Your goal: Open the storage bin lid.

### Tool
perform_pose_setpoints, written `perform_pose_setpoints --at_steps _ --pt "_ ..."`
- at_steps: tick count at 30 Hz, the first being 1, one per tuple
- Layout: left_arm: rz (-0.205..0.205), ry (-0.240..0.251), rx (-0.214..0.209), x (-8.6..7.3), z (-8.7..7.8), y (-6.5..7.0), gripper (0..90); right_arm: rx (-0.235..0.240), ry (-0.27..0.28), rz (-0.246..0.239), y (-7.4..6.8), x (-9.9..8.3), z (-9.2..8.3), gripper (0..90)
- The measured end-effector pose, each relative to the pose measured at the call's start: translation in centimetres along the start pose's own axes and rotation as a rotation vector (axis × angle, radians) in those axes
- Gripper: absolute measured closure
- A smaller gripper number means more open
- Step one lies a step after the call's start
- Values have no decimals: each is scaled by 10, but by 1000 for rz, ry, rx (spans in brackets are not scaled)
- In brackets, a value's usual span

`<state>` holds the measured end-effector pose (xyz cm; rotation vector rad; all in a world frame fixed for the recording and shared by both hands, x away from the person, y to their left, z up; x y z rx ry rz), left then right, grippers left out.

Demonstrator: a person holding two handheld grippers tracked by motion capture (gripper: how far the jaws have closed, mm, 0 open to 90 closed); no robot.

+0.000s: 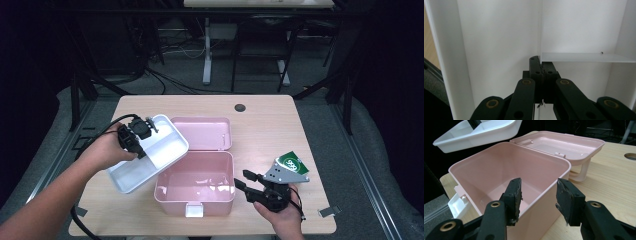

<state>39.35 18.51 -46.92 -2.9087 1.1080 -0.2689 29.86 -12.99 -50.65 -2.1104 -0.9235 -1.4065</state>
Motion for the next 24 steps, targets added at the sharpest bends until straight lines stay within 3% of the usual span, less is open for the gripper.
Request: perform_pose_setpoints --at_steps 8,19,24 --pt "-72 -6 3 -22 -1 -26 891 0 -8 -1 1 -3 2 548" --pt "-166 -22 1 -52 7 -53 891 1 -9 5 -1 -3 4 545" --pt "-180 -42 0 -60 14 -59 891 1 -11 3 0 -4 5 545"
Point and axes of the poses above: each handheld gripper's, and its own axes: z roughly forward along the jaws, x roughly out of its top, y roughly to its right, the point moved 8 cm from there along z, roughly forward along the jaws, and after that the axes turned 10 degrees about -z, right-handed, at the moved point
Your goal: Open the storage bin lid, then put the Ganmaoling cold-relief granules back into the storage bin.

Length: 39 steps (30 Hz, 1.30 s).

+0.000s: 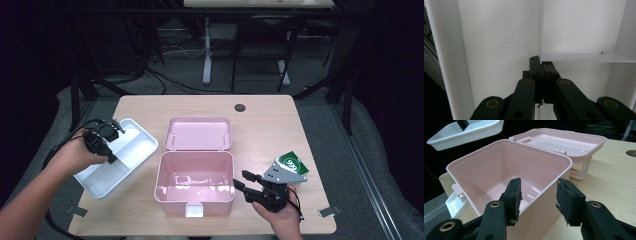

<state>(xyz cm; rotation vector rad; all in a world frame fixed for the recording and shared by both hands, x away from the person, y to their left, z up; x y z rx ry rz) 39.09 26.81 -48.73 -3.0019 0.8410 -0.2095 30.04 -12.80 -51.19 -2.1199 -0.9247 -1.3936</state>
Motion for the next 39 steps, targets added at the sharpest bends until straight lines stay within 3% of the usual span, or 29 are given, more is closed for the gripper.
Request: perform_pose_setpoints --at_steps 9,17,26,29,31,34,39 --pt "-36 -16 -17 -5 23 -5 891 -3 -10 -9 0 0 -1 538" --pt "-54 -36 -43 -8 57 -5 891 9 -16 -21 -1 -1 1 507" --pt "-54 -55 -50 -13 83 -3 891 -13 -11 -52 1 -1 4 420" --pt "-47 -65 -32 -14 90 -3 891 3 -30 -81 -2 -2 7 413" --pt "-47 -69 -38 -14 94 -2 891 -18 -38 -99 -1 -3 8 418" --pt "-47 -67 -47 -14 98 1 891 -10 -53 -96 0 -3 8 416" --pt "-42 -69 -52 -15 106 5 891 -37 -48 -115 6 4 8 401"
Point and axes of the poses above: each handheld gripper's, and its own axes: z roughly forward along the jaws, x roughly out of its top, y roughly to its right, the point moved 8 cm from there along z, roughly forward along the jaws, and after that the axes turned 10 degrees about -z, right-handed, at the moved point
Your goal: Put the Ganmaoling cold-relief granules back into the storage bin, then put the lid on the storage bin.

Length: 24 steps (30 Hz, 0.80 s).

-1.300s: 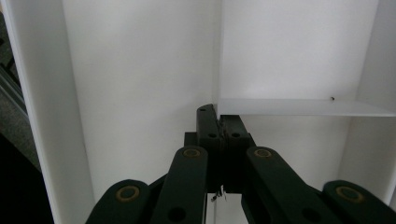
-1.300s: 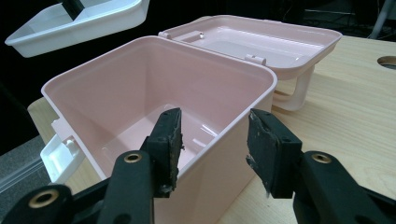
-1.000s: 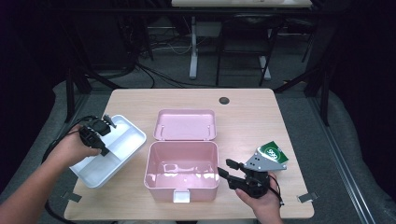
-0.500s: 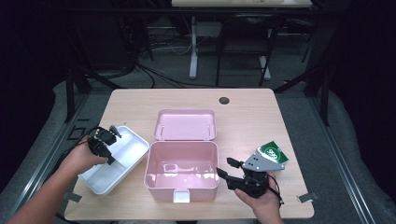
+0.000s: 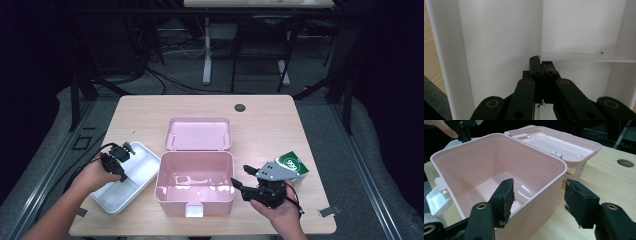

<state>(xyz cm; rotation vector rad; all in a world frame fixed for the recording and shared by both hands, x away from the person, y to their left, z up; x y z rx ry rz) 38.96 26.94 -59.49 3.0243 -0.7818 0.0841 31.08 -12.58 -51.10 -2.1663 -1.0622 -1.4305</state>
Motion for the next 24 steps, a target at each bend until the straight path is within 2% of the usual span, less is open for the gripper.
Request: perform_pose_setpoints --at_steps 4,7,10,13,16,19,21,22,24 --pt "-2 3 -2 0 6 2 891 -17 -4 25 9 1 1 386" --pt "-5 3 -7 1 13 2 891 -13 -21 51 14 -1 3 358" --pt "-2 -3 9 1 21 1 890 5 -44 64 16 -3 5 317" --pt "-9 2 12 1 27 0 890 25 -62 39 17 -2 6 283" --pt "-20 21 0 2 27 -1 890 32 -110 23 20 0 6 258" --pt "-25 23 -9 1 27 -1 889 42 -120 20 23 3 6 244" --pt "-29 27 -11 1 26 -2 879 33 -128 8 26 5 5 237" --pt "-41 57 -2 3 24 -3 870 22 -139 -2 28 5 5 235" --pt "-49 73 -8 3 21 -3 797 23 -153 -10 29 6 6 235"
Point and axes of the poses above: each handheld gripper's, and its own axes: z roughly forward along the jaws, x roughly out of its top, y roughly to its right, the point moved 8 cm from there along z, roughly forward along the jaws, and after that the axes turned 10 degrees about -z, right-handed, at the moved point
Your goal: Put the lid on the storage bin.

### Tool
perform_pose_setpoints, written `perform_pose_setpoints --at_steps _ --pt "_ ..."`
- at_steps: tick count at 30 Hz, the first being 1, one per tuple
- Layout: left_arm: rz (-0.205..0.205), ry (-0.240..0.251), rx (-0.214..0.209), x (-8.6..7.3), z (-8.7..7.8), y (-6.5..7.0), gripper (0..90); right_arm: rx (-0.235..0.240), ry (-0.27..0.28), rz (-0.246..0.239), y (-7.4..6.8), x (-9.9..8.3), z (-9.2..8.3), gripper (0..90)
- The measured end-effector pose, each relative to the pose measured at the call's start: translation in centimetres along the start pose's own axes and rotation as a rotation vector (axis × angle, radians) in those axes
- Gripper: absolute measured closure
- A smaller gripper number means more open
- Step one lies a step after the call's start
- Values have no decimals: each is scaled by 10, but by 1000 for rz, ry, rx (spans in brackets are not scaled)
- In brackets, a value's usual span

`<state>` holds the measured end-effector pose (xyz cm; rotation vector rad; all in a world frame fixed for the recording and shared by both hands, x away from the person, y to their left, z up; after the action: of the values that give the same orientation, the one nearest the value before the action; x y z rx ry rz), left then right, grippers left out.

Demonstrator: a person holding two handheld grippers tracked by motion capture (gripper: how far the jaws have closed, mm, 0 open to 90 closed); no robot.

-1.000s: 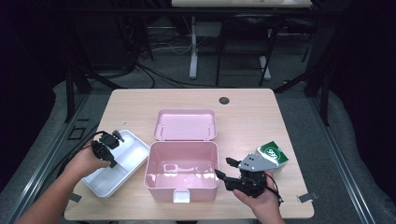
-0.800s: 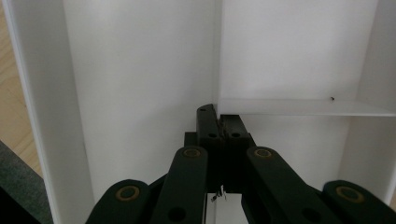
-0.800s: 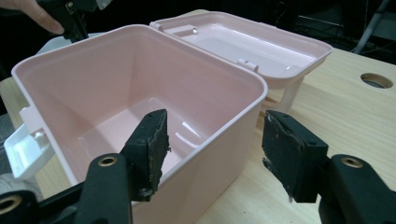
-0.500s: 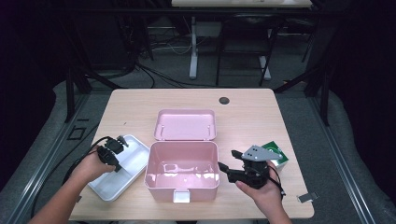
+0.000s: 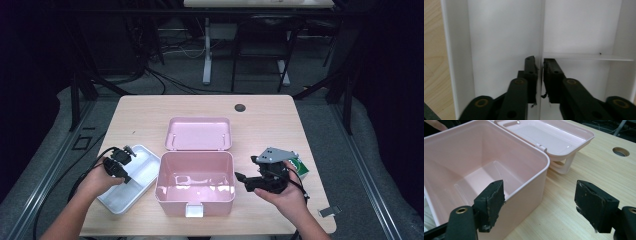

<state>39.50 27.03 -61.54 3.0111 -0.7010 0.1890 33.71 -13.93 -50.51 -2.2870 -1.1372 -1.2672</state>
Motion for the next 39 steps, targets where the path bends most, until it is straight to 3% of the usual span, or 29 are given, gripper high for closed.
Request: perform_pose_setpoints --at_steps 3,9,12,19,24,30,39 --pt "0 36 -5 1 -5 -1 707 0 -24 -14 2 2 1 235" --pt "-2 107 -6 -1 -24 -4 608 -17 -92 -36 9 6 -3 242" --pt "-5 158 -36 -1 -35 0 574 -21 -127 -44 14 6 -4 258" --pt "-18 228 -108 -3 -55 5 568 -37 -214 -37 28 1 -8 277" --pt "-23 279 -91 -4 -69 3 543 -47 -269 -10 40 -3 -11 287" --pt "-12 306 -96 -7 -77 9 516 -52 -346 36 55 -11 -13 340" --pt "16 319 -115 -7 -84 17 501 -67 -508 62 77 -31 -8 289"
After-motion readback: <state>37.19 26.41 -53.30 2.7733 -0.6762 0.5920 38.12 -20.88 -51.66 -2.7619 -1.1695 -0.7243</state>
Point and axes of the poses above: each handheld gripper's, and its own axes: z roughly forward along the jaws, x roughly out of its top, y roughly to its right, the point moved 8 cm from there along z, roughly forward along the jaws, and after that the axes turned 10 degrees about -z, right-handed, at the moved point
